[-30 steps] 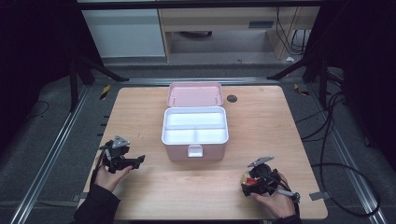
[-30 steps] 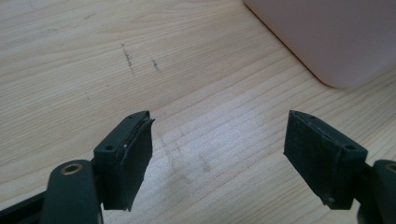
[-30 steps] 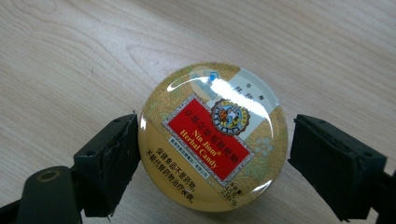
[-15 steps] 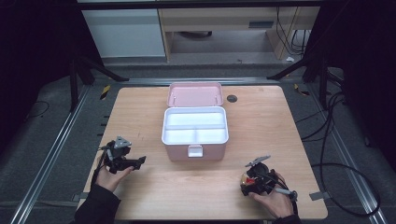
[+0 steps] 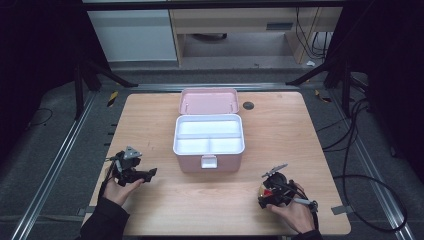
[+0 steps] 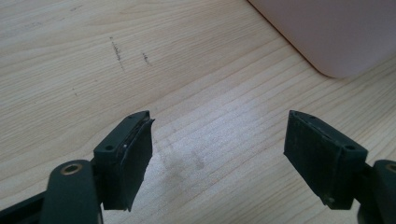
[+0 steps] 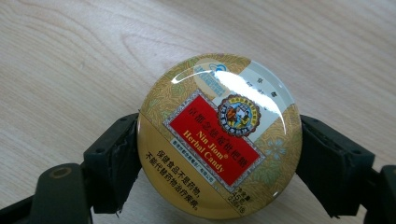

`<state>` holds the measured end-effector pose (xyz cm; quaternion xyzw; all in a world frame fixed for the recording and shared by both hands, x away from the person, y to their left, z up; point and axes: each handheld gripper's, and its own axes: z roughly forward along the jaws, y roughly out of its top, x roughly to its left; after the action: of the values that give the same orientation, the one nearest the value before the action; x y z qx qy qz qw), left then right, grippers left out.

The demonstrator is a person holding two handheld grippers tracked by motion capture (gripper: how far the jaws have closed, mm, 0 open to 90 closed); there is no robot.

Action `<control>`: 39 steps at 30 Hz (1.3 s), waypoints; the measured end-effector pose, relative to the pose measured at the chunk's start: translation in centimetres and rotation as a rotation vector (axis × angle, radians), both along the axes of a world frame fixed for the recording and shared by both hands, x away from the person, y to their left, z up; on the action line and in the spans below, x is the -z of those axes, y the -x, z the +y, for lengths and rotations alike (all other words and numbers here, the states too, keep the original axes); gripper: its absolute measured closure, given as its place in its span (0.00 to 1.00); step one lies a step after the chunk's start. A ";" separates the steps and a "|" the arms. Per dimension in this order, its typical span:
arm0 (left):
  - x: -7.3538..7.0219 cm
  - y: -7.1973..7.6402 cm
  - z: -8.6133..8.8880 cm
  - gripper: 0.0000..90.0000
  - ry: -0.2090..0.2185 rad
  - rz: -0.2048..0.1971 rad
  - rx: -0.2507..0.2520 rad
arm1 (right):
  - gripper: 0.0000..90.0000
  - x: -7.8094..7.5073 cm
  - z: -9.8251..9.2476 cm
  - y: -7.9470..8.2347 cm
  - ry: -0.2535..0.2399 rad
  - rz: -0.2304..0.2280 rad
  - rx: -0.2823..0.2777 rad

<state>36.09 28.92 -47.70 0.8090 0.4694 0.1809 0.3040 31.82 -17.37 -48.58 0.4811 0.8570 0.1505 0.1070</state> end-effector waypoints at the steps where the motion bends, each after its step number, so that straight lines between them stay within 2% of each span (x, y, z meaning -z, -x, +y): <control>1: 0.0 0.0 0.0 0.26 0.002 -0.001 -0.001 | 0.23 -0.2 -0.3 -0.1 -0.007 -0.001 0.013; 3: 0.0 0.0 0.0 0.26 0.003 -0.002 -0.001 | 0.23 -0.7 -1.3 -0.4 -0.013 -0.023 0.037; 7: 0.0 0.0 0.0 0.26 0.002 -0.002 0.000 | 0.23 -1.1 -3.6 -1.2 -0.015 -0.060 0.121; 11: 0.0 0.0 -0.1 0.26 0.002 -0.002 0.001 | 0.23 -0.5 -5.8 -1.9 0.005 -0.060 0.195; 14: 0.0 0.0 -0.1 0.26 0.002 0.000 0.002 | 0.23 -0.1 -6.6 -1.9 0.008 -0.051 0.213; 19: -0.1 0.0 0.0 0.26 0.010 -0.002 0.000 | 0.22 0.5 -6.8 -2.0 0.017 -0.028 0.216; 24: -0.6 0.1 -0.1 0.27 0.033 -0.013 0.000 | 0.20 0.5 -6.9 -1.9 0.003 -0.044 0.211; 26: -1.0 0.1 -0.2 0.28 0.041 -0.022 0.001 | 0.20 0.1 -6.8 -1.8 -0.001 -0.071 0.209; 28: -1.6 0.2 -0.3 0.29 0.050 -0.044 0.002 | 0.20 -0.6 -6.7 -1.8 -0.029 -0.111 0.209; 32: -3.2 0.1 -0.7 0.32 0.068 -0.084 0.011 | 0.21 -2.4 -6.2 -2.1 -0.100 -0.223 0.188; 36: -5.0 -0.3 -1.6 0.34 0.081 -0.120 0.029 | 0.26 -4.3 -4.9 -2.8 -0.168 -0.321 0.151; 39: -6.4 -0.7 -2.0 0.37 0.119 -0.145 0.037 | 0.28 -5.7 -3.7 -3.5 -0.199 -0.369 0.124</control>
<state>36.81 26.87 -41.28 0.7829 0.4408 0.2050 0.3882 35.29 -21.11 -42.87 0.5054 0.7725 0.3130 0.2232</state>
